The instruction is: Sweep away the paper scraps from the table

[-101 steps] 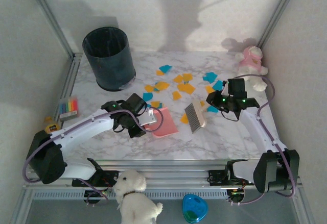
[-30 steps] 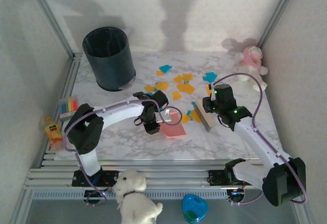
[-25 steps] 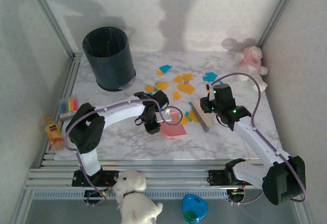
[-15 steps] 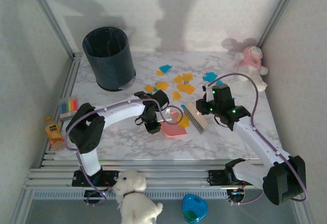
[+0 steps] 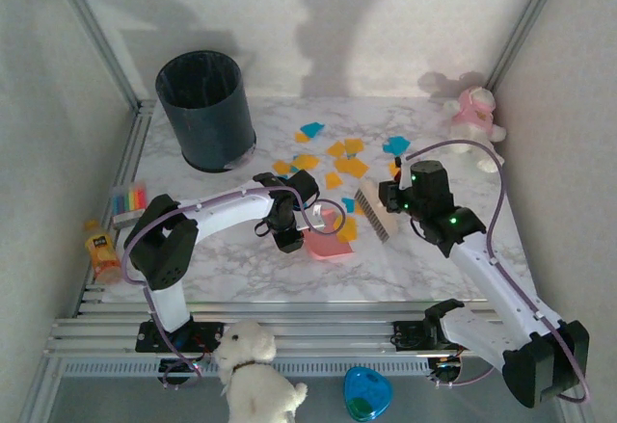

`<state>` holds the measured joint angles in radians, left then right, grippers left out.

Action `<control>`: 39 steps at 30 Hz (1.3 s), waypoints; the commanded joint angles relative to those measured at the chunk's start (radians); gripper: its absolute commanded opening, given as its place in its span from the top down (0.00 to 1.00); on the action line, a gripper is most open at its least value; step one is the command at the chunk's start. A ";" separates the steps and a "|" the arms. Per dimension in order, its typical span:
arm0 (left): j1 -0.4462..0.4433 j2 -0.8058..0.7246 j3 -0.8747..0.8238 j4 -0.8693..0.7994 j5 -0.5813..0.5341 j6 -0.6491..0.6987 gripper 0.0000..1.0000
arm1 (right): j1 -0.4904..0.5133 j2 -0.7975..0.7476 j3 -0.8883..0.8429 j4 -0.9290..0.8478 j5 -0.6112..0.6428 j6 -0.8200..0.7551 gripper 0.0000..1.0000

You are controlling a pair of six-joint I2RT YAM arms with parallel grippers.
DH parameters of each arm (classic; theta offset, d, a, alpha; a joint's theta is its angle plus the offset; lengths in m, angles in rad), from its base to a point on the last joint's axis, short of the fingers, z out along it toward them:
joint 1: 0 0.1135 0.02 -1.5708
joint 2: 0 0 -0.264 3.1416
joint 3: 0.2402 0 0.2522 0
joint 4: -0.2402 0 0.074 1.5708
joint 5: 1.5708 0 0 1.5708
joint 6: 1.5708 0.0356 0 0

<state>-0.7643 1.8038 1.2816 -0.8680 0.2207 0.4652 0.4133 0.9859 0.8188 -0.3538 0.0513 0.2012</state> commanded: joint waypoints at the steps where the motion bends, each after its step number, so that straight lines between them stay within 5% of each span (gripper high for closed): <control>1: -0.006 -0.003 -0.003 -0.025 -0.014 -0.027 1.00 | 0.006 -0.015 0.001 0.080 0.127 0.021 1.00; 11: -0.002 0.013 0.006 -0.034 -0.026 -0.048 1.00 | 0.006 0.116 0.033 0.153 0.242 -0.040 1.00; 26: 0.006 0.037 0.032 -0.036 -0.016 -0.066 1.00 | 0.007 0.291 0.094 0.161 0.057 -0.119 1.00; 39: 0.013 0.064 0.046 -0.038 -0.016 -0.088 1.00 | 0.035 0.258 0.063 0.048 -0.079 -0.183 1.00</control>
<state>-0.7582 1.8450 1.3075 -0.8680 0.2169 0.3954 0.4343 1.2663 0.8818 -0.2348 0.0246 0.0402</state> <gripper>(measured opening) 0.270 0.250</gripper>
